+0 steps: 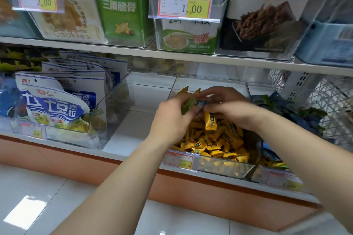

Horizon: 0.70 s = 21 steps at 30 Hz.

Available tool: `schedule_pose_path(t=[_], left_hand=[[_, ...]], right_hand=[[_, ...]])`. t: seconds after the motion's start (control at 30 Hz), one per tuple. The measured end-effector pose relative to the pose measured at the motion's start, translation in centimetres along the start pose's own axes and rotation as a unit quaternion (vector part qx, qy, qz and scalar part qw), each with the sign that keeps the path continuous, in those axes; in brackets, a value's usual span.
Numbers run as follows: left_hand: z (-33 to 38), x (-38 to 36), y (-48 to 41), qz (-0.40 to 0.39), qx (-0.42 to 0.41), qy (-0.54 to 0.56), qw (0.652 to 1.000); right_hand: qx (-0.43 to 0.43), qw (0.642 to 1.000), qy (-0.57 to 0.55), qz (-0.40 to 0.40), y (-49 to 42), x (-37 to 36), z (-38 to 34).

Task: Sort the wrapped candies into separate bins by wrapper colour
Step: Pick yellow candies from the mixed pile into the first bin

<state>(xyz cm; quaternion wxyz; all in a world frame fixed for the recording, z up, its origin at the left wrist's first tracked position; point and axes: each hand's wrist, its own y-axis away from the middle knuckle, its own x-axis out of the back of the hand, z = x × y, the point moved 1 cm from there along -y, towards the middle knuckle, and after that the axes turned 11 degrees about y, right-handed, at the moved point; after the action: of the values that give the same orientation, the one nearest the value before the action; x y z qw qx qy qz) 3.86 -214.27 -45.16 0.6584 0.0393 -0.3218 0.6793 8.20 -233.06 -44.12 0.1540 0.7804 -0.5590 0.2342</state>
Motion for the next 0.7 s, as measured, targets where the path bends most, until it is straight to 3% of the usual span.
schedule_pose_path(t=[0.1,0.17,0.23,0.33,0.4,0.47,0.53,0.6,0.7], left_hand=[[0.1,-0.3,-0.5,0.059,0.05,0.052,0.996],[0.1,-0.5,-0.5,0.059,0.088,0.132,0.986],[0.6,-1.1,-0.4,0.038,0.113,0.212,0.97],[1.6,-2.2,0.0,0.004,0.105,0.286,0.952],[2.3,-3.1,0.2,-0.013,0.088,0.307,0.947],[2.9,-4.1,0.6,-0.031,0.059,0.274,0.959],[3.3,-4.8,0.9,-0.052,0.016,0.154,0.987],[3.3,-5.3,1.2,-0.088,-0.004,0.04,0.995],[2.7,-5.7,1.3,-0.159,-0.009,-0.068,0.985]], right_hand=[[-0.014,0.989,0.132,0.073,0.8,0.5,0.3],[-0.002,0.974,0.194,0.115,1.5,0.7,0.2],[0.018,0.98,0.148,0.13,2.5,0.7,-0.2],[0.007,0.996,-0.05,0.07,4.7,0.4,-0.8],[0.012,0.994,-0.084,0.075,6.3,0.6,-0.9],[0.019,0.989,-0.094,0.115,7.7,1.1,-0.5],[0.024,0.984,-0.077,0.157,8.7,2.0,0.1],[0.063,0.968,0.079,0.23,9.2,3.6,1.2],[0.097,0.906,0.287,0.297,9.5,6.0,2.6]])
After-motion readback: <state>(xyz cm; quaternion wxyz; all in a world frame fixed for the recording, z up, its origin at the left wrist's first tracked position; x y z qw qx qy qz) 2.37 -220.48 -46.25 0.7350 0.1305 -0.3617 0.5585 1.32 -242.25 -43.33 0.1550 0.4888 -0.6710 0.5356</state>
